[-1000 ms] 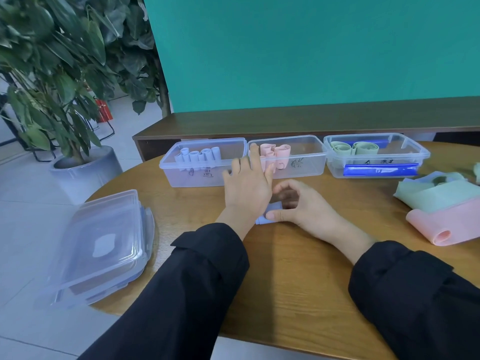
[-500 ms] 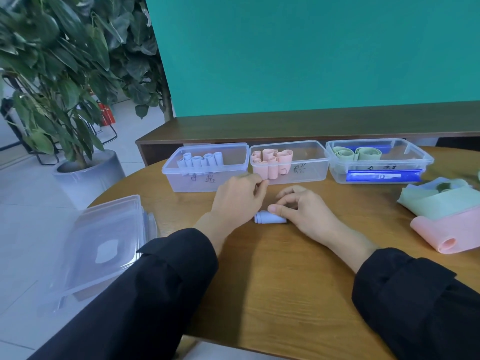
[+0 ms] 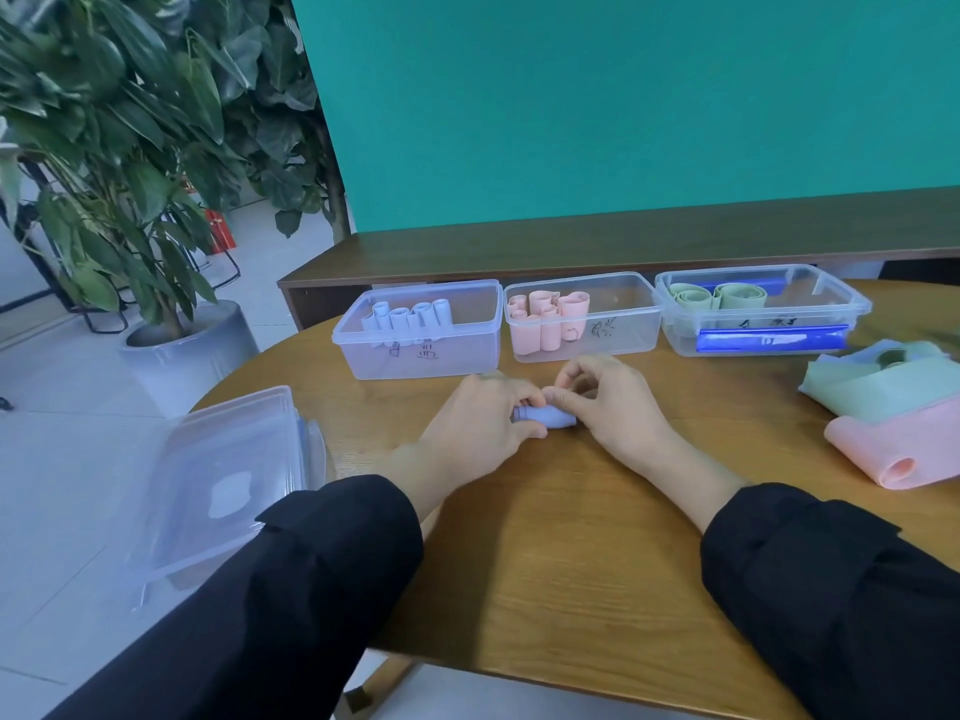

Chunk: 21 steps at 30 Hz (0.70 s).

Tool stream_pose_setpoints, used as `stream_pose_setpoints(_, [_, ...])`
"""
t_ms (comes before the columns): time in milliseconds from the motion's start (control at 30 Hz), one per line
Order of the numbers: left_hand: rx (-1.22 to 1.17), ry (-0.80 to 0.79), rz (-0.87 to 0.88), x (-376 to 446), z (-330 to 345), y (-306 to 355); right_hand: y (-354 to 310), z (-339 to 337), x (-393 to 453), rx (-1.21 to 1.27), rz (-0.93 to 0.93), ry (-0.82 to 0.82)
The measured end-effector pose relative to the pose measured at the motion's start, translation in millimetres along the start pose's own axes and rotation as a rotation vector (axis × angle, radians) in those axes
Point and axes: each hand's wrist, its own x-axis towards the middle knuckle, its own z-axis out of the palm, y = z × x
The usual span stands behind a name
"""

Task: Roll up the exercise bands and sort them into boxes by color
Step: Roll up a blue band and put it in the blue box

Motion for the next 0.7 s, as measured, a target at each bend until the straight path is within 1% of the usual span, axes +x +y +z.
stream_pose_setpoints(67, [0.037,-0.037,0.017,0.5,2.0,-3.6,-0.7,-1.1,0.4,0.043,-0.007,-0.049])
stream_pose_setpoints(133, [0.057,-0.072,0.02,2.0,6.0,-8.2,0.1,-7.8,-0.6,0.086,0.028,-0.142])
stream_pose_setpoints(200, [0.063,-0.09,0.01,5.2,10.4,-10.9,3.2,-13.7,-0.8,0.062,0.064,-0.24])
stream_pose_setpoints(233, [0.071,-0.101,0.0,7.0,12.3,-11.0,5.0,-14.5,-0.7,0.019,0.062,-0.263])
stream_pose_setpoints(300, [0.061,-0.123,-0.038,10.5,13.7,-11.8,5.8,-12.8,-0.2,-0.067,0.026,-0.24])
stream_pose_setpoints(367, [0.004,-0.148,-0.063,12.1,11.9,-11.6,5.0,-11.1,0.0,-0.116,-0.013,-0.194])
stream_pose_setpoints(433, [-0.062,-0.166,-0.078,10.9,8.6,-10.4,2.4,-11.4,-1.6,-0.143,-0.041,-0.191])
stream_pose_setpoints(567, [-0.164,-0.068,-0.152,-0.1,3.1,-0.7,-0.9,-13.8,-6.5,-0.088,-0.036,-0.214])
stream_pose_setpoints(633, [-0.151,-0.032,-0.158,-9.4,-1.7,4.6,-6.1,-16.8,-10.8,0.01,-0.021,-0.259])
stream_pose_setpoints(700, [-0.154,0.004,-0.159,-20.6,-11.2,10.9,-16.5,-19.9,-17.1,0.164,-0.01,-0.294])
